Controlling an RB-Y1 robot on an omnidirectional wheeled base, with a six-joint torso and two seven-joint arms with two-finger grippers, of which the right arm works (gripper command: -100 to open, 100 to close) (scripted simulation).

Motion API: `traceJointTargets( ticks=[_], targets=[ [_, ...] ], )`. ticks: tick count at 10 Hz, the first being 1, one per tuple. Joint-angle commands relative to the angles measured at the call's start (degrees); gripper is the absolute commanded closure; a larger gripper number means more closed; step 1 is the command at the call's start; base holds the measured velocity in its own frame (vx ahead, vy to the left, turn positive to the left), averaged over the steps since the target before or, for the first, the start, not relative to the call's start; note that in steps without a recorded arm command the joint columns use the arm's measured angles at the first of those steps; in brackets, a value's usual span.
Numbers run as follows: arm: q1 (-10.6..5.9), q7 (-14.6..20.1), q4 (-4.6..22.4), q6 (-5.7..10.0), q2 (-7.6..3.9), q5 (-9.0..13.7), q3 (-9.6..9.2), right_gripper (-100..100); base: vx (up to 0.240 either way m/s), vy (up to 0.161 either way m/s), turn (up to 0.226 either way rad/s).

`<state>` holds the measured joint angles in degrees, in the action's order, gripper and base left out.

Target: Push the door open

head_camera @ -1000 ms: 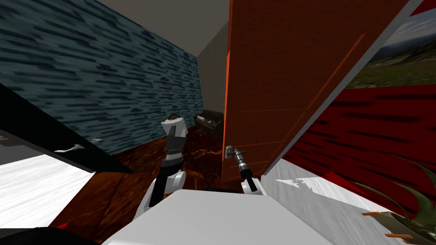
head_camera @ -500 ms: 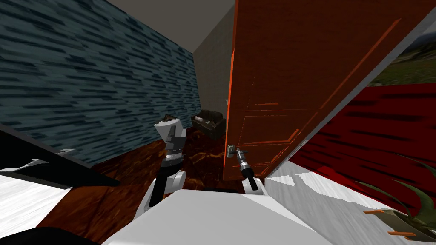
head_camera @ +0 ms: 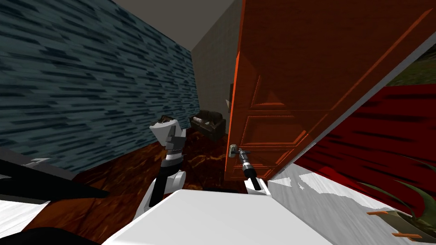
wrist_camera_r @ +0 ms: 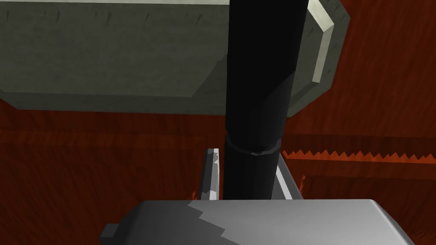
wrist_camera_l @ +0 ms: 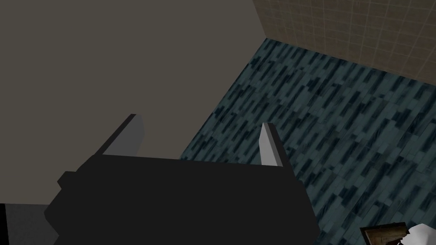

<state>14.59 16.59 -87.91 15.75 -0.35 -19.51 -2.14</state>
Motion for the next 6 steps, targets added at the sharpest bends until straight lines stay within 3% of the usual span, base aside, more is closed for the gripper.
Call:
traceJointTargets(
  ticks=[1, 3, 6],
  targets=[
    [-0.78, -0.38, 0.25, 0.15, -0.63, 0.34, 1.61, 100, 0.177, 0.147, -0.098],
    [-1.1, -0.54, 0.43, 0.07, -0.62, 0.82, 3.03, 100, 0.215, 0.126, -0.09],
    [-1.54, -0.77, 0.68, -0.04, 0.88, 1.48, 4.97, 100, 0.172, 0.123, -0.092]
  ],
)
